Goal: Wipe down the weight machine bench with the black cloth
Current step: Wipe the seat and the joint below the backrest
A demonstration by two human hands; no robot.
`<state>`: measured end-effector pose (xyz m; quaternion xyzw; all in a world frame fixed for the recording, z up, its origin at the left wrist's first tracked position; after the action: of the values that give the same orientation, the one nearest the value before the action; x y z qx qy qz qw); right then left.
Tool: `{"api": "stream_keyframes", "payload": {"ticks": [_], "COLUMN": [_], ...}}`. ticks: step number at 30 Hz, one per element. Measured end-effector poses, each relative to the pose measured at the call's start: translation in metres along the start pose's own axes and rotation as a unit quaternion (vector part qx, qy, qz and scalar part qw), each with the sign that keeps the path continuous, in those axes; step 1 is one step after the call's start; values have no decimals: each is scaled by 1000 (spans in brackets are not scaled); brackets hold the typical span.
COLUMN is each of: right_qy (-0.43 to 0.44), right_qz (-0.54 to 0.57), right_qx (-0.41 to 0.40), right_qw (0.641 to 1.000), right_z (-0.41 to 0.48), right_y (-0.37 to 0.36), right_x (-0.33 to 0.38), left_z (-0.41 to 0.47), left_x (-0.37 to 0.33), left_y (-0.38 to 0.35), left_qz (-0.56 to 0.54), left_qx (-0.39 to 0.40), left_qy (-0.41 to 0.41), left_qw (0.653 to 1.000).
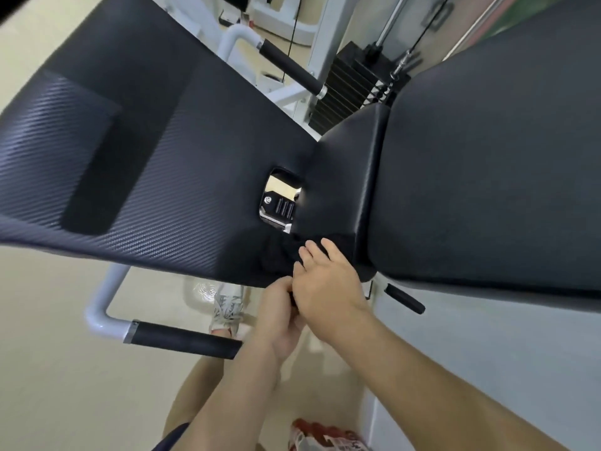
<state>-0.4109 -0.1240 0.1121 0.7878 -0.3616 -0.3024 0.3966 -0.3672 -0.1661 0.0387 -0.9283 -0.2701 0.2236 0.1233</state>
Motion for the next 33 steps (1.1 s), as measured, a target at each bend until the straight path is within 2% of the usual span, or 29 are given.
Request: {"api": "stream_keyframes", "payload": {"ticks": [3,5,7,8,11,12,13,14,16,18,20,21,22,23,24,26,27,28,29,31,33], "right_qy": [-27,-99,-189,-244,-391,-414,-420,-416,-398,-383,-369,-356,-349,-349,-350,-358,-353,-334,-338,-334,-326], "right_qz": [106,230,363,434,617,642,646,639,610,600,619,643,684,727,753,757,766,760,753,760,769], "right_qx": [-160,-270,-346,-365,-346,-332,-323,-319,-306,-270,-229,-216,-208,-204,-198,-171,-180,-212,-260,-306,-305], "right_qw": [981,930,844,786,589,553,550,563,613,649,654,643,607,555,521,519,506,516,501,466,458], "right_z": [-30,-50,-72,-84,-100,-101,-101,-100,-96,-90,-81,-77,-73,-73,-75,-79,-78,-76,-72,-61,-47], "right_y": [7,3,-5,-12,-47,-56,-58,-57,-54,-56,-57,-55,-56,-59,-65,-67,-68,-63,-59,-50,-43], "right_x": [-2,-9,-16,-20,-22,-20,-18,-15,-8,2,12,16,18,18,19,18,17,12,4,-5,-4], "left_z": [-21,-34,-47,-47,-33,-27,-23,-18,-15,-18,-16,-20,-26,-34,-41,-49,-53,-52,-49,-40,-27], "left_x": [-20,-37,-52,-56,-57,-52,-45,-37,-27,-20,-12,-10,-12,-15,-16,-16,-18,-20,-25,-36,-44], "left_y": [4,-1,-12,-18,-34,-38,-40,-40,-42,-39,-36,-36,-38,-42,-48,-58,-62,-65,-69,-74,-72], "left_qz": [65,104,136,159,289,335,355,358,334,317,306,312,327,352,382,456,478,492,503,510,489], "left_qx": [-3,-5,59,81,49,31,15,2,-4,-5,5,9,15,27,43,67,75,91,106,127,136], "left_qy": [-102,-170,-229,-241,-254,-258,-261,-256,-253,-232,-194,-186,-199,-224,-259,-330,-354,-371,-380,-381,-351], "left_qw": [993,980,962,954,922,906,898,898,908,920,932,932,924,908,886,824,801,782,769,761,787]}}
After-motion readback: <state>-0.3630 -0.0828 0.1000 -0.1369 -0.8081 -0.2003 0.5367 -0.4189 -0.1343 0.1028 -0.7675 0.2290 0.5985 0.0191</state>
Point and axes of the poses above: each hand's wrist, its own z-axis towards the middle knuckle, its own y-axis out of the back of the hand, x = y × z, the point moved 6 cm from there along z, towards the middle knuckle, and after that the axes turned 5 degrees about -x, right-handed, at the moved point
